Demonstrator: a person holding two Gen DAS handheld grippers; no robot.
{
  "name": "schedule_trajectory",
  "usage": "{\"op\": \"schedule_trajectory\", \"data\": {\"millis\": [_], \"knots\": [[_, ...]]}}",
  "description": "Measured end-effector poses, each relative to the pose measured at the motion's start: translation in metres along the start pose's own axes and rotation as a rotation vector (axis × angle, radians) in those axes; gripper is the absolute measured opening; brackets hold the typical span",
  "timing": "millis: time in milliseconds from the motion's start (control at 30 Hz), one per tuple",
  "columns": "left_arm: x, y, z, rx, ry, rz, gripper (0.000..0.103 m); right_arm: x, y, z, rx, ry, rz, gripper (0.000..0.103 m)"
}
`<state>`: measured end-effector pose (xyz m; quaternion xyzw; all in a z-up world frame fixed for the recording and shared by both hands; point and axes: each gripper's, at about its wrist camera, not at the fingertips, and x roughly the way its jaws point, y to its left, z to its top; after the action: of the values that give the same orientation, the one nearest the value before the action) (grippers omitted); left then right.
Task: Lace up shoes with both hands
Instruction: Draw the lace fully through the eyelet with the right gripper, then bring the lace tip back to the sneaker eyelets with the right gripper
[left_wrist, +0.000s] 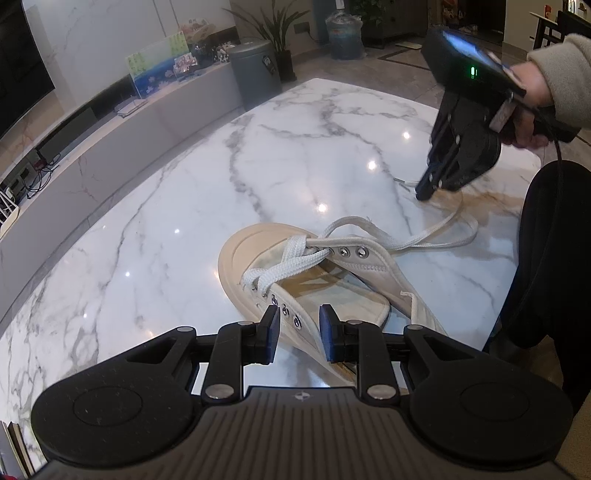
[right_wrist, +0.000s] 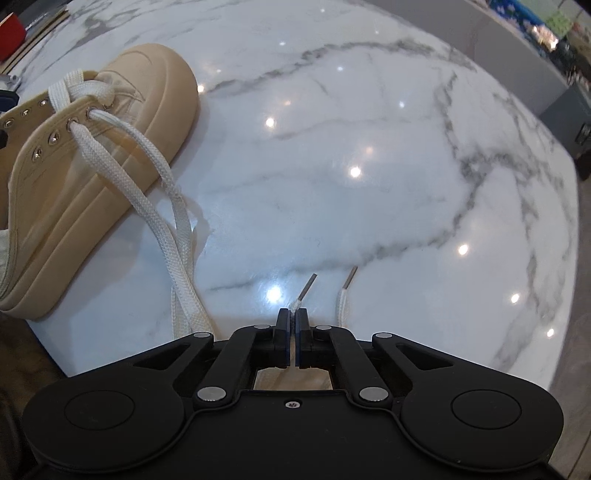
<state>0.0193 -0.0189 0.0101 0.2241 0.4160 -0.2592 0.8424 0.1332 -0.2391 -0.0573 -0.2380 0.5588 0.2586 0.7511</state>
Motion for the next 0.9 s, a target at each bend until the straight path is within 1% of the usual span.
{"op": "schedule_trajectory", "data": {"millis": [67,167,433,533,800,900], "knots": [[0.001,0.000,0.000,-0.004,0.008,-0.006,0.022,-0.011,-0.002,0.003,-0.006,-0.027,-0.028,0.001],[0.002,0.000,-0.001,-0.011,0.017,-0.019,0.016,-0.031,-0.006,0.007,-0.020,-0.060,-0.081,0.001],[0.003,0.000,-0.004,-0.020,0.023,-0.018,0.015,-0.088,-0.027,0.013,-0.014,-0.159,-0.242,0.001],[0.003,0.001,-0.005,-0.026,0.024,-0.018,0.014,-0.100,-0.035,0.016,-0.005,-0.179,-0.283,0.001],[0.005,0.001,-0.008,-0.036,0.033,-0.008,0.014,-0.136,-0.054,0.019,-0.006,-0.226,-0.434,0.000],[0.006,0.003,-0.010,-0.047,0.034,-0.006,0.014,-0.147,-0.058,0.020,-0.006,-0.244,-0.476,0.000]]}}
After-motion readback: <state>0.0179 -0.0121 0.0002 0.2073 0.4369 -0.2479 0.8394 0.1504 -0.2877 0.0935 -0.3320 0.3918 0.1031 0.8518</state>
